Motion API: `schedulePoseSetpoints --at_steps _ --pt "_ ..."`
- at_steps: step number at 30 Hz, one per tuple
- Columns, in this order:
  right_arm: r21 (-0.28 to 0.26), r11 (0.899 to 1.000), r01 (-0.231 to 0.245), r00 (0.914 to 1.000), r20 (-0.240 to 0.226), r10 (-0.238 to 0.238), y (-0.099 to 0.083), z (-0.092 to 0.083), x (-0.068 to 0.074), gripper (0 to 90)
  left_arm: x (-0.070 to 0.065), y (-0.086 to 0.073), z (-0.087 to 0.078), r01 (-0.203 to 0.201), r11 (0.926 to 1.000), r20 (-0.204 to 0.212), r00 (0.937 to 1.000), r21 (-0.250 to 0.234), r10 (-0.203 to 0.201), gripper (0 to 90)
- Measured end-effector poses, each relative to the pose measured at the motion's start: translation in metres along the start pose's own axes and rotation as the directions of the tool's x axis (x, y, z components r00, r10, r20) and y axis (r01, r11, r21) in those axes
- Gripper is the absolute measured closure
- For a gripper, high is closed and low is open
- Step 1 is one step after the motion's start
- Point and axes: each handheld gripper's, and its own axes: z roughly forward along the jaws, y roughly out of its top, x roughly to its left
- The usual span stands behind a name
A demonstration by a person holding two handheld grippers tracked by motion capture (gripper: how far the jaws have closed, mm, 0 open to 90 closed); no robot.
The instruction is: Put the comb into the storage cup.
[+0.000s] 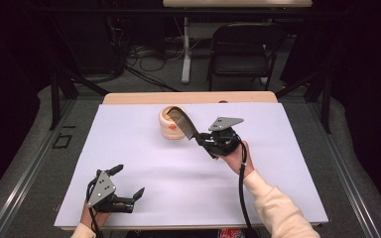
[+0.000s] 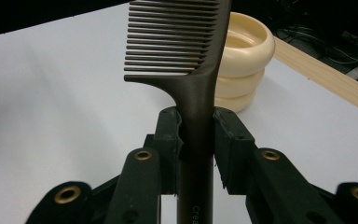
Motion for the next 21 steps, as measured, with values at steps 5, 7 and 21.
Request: schedulePoseSetpoints --at_steps 5,7,21 --pt "-0.009 1.000 0.007 1.0000 0.000 -0.007 0.004 0.001 0.001 72.1 0.000 0.000 0.000 0.002 1.0000 -0.002 1.0000 0.003 -0.002 0.3" --pt "-0.013 1.000 0.005 1.0000 -0.001 -0.005 0.005 0.001 0.000 72.1 0.000 0.000 0.001 0.002 1.0000 -0.003 1.0000 0.004 -0.002 0.3" --pt "-0.024 1.000 0.014 0.9999 0.004 -0.014 0.017 0.007 -0.002 72.1 0.000 0.000 0.000 0.000 1.0000 -0.004 1.0000 0.003 0.000 0.3"
